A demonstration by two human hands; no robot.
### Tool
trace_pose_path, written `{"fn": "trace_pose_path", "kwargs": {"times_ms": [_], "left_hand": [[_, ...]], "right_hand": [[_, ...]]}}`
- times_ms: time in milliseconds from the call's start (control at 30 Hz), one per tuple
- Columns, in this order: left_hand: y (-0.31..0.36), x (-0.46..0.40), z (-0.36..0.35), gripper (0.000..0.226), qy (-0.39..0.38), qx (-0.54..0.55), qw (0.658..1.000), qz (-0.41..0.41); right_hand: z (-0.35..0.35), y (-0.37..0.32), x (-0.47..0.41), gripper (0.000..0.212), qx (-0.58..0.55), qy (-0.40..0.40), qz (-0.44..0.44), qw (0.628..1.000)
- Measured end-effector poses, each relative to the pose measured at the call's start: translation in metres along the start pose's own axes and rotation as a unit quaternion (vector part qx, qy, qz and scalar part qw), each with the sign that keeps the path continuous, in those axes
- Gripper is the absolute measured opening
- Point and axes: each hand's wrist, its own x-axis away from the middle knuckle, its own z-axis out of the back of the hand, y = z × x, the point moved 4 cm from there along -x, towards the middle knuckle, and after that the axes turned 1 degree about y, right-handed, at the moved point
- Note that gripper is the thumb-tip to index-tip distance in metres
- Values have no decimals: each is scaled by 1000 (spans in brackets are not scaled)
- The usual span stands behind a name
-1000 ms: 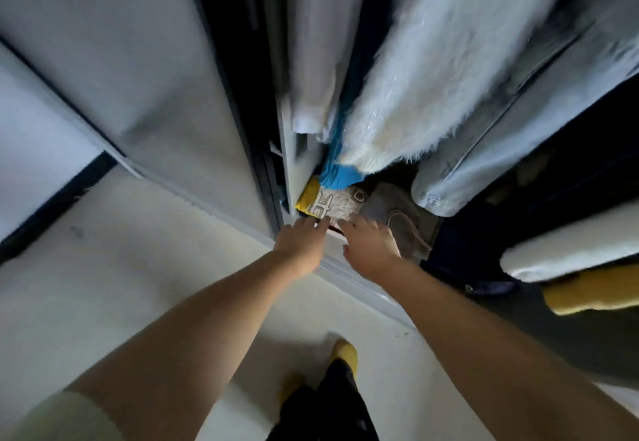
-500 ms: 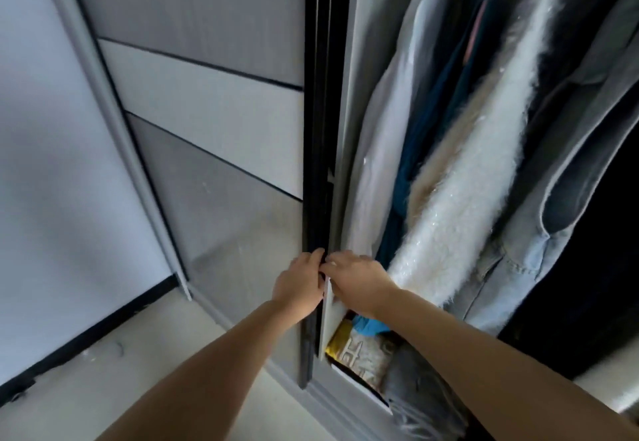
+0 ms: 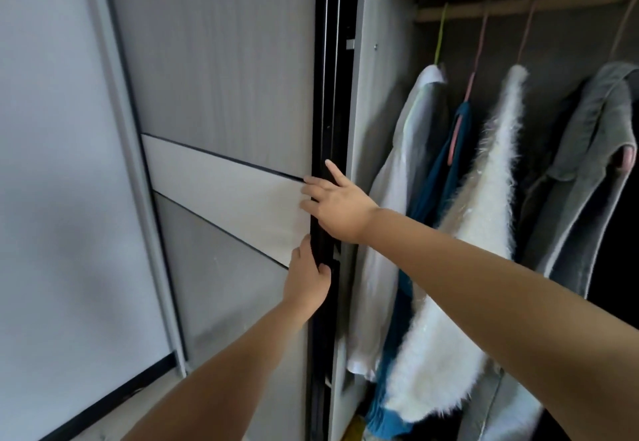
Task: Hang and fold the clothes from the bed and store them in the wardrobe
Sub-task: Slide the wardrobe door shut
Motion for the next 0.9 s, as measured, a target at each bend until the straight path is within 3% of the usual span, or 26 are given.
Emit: {"fn": "trace_pose_path", "kwargs": {"times_ms": [200,533,900], "left_hand": [[14,-31,12,23,45,55,997,11],[6,-31,13,48,-24,108,994,17],[37,2,-7,53,-62,112,992,-6]], "right_hand": [[-2,8,-9,38,67,-17,-13,998],[6,0,-22,28,131,-40,-6,991],[16,9,28,30,112,-44,-39,992]]}}
